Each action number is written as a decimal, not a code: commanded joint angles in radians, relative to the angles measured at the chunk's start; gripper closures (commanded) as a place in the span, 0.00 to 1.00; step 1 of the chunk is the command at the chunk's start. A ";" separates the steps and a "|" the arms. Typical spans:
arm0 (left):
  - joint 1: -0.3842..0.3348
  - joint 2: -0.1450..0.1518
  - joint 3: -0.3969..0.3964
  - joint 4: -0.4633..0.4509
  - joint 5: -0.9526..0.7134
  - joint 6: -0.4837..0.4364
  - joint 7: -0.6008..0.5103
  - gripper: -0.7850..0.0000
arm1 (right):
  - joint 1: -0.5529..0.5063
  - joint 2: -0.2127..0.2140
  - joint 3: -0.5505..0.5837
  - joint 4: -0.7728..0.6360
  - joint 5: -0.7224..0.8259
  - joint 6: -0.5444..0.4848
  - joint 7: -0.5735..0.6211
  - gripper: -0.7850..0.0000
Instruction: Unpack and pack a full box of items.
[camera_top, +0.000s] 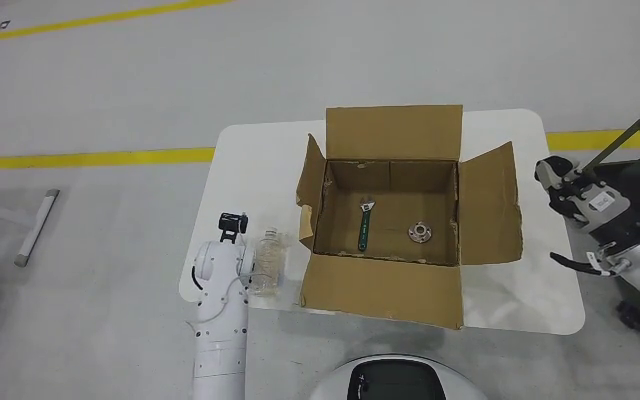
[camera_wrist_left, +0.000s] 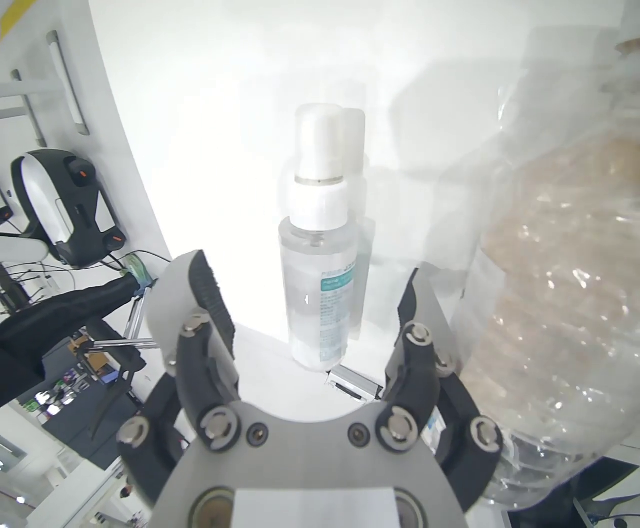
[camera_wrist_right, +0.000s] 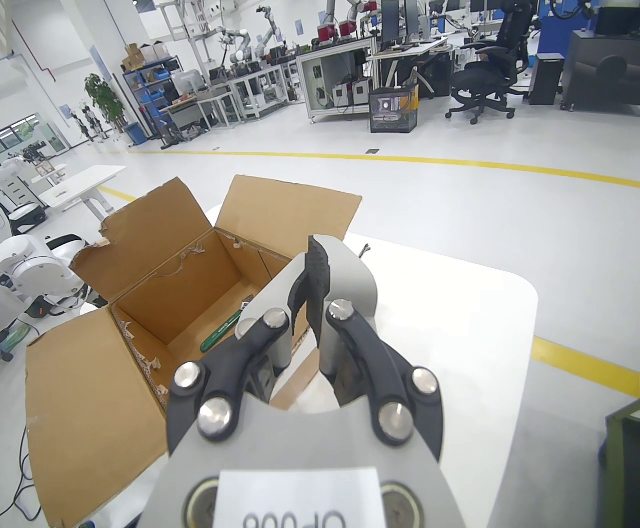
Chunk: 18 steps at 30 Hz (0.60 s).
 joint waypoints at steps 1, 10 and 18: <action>-0.001 0.002 -0.001 -0.019 0.009 0.007 -0.002 0.00 | 0.003 0.000 -0.002 -0.001 0.002 0.001 0.002 1.00; 0.009 0.004 0.019 -0.208 0.024 0.012 -0.036 0.00 | 0.029 0.001 0.014 0.045 0.119 0.042 0.053 0.21; 0.007 -0.003 0.054 -0.360 -0.039 0.047 -0.054 0.00 | 0.070 0.013 0.026 0.100 0.453 0.119 0.354 0.00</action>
